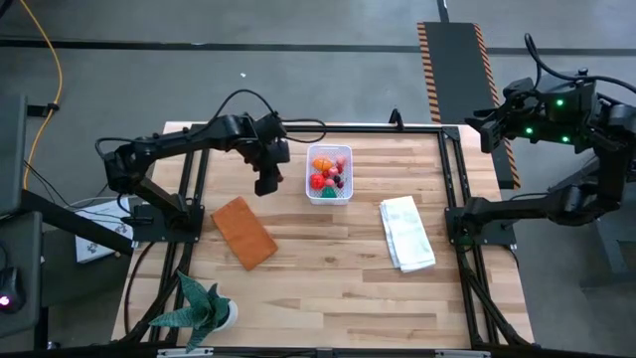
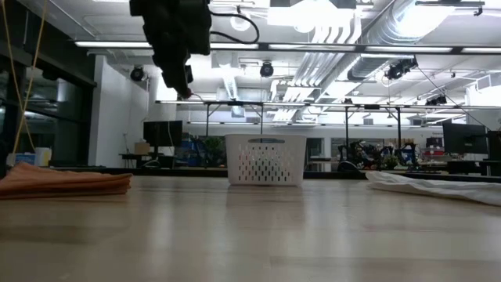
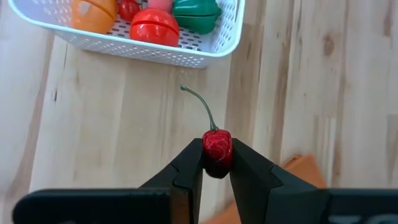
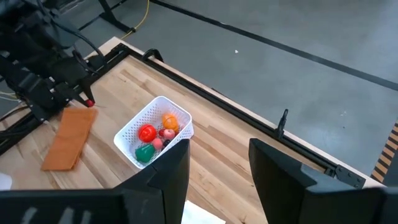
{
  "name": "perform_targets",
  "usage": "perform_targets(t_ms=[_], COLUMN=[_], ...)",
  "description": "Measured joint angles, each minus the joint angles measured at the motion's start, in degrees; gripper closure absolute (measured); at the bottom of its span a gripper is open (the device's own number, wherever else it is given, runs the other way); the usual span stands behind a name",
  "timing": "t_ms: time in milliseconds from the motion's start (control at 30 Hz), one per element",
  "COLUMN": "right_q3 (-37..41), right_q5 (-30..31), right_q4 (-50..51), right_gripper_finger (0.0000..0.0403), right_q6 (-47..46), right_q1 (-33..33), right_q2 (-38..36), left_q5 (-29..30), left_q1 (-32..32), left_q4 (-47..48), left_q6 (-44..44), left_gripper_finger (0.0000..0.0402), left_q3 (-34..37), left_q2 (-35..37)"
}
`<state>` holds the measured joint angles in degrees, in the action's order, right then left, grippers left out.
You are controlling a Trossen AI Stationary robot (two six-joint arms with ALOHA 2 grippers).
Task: Pick and placing Produce into tupperware
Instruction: Put the red cherry into the white bin
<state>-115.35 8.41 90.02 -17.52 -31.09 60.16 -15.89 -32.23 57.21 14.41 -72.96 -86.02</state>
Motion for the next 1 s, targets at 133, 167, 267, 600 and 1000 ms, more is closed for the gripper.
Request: perform_targets(t_ms=[133, 167, 267, 600, 1000], right_q3=[0.0, 0.0, 0.0, -0.02, 0.0], right_q5=[-0.01, -0.03, -0.34, -0.49, -0.47], right_q4=[0.0, 0.0, 0.0, 0.0, 0.0], right_gripper_finger=[0.0245, 0.0245, 0.0245, 0.0245, 0.0245], right_q6=[0.0, 0.0, 0.02, 0.04, 1.04], right_q1=[0.0, 0.02, 0.01, 0.02, 0.02], right_q2=[0.0, 0.0, 0.0, -0.17, -0.28], left_q5=[-0.32, -0.83, -1.92, -4.13, -1.56], left_q1=[0.0, 0.0, 0.0, -0.02, -0.02], left_q4=[2.6, 3.25, 4.31, 4.9, 2.38], left_q6=[-1.61, -1.83, -1.91, -3.47, -5.94], left_gripper_finger=[0.0339, 0.0339, 0.0339, 0.0339, 0.0339], left_q3=[-2.65, -3.47, -5.88, -13.88, -18.58], left_q2=[0.0, 0.0, 0.0, 1.87, 7.17])
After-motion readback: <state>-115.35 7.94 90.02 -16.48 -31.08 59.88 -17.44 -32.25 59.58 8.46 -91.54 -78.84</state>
